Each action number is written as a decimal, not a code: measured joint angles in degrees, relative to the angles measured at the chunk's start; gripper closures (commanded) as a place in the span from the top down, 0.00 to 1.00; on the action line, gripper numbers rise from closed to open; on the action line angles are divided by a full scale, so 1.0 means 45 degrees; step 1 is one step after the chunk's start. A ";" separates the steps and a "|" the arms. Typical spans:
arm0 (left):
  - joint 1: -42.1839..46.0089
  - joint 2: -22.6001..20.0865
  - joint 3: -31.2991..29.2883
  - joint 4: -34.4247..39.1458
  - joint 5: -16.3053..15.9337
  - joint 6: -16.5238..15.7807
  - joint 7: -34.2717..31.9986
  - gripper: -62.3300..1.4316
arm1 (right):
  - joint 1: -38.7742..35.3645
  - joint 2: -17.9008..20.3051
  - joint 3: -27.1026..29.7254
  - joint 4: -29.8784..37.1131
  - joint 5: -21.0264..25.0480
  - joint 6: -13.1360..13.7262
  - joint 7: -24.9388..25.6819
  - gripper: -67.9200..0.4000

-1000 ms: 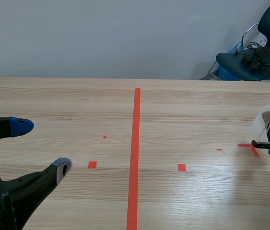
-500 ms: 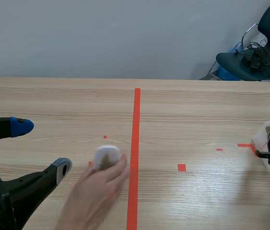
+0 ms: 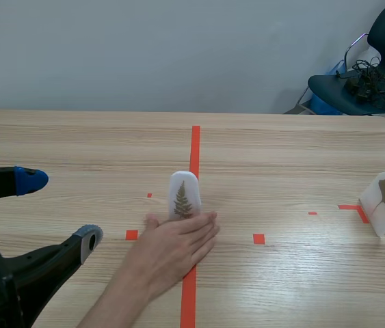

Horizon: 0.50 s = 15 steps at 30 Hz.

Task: Do the leaf sorting experiment

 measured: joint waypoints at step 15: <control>-0.0423 0.0005 0.0044 -0.0287 0.1277 -0.0039 0.0053 1.00 | -0.1146 -0.0010 -0.0573 0.2662 -0.0053 0.2375 -0.1239 0.76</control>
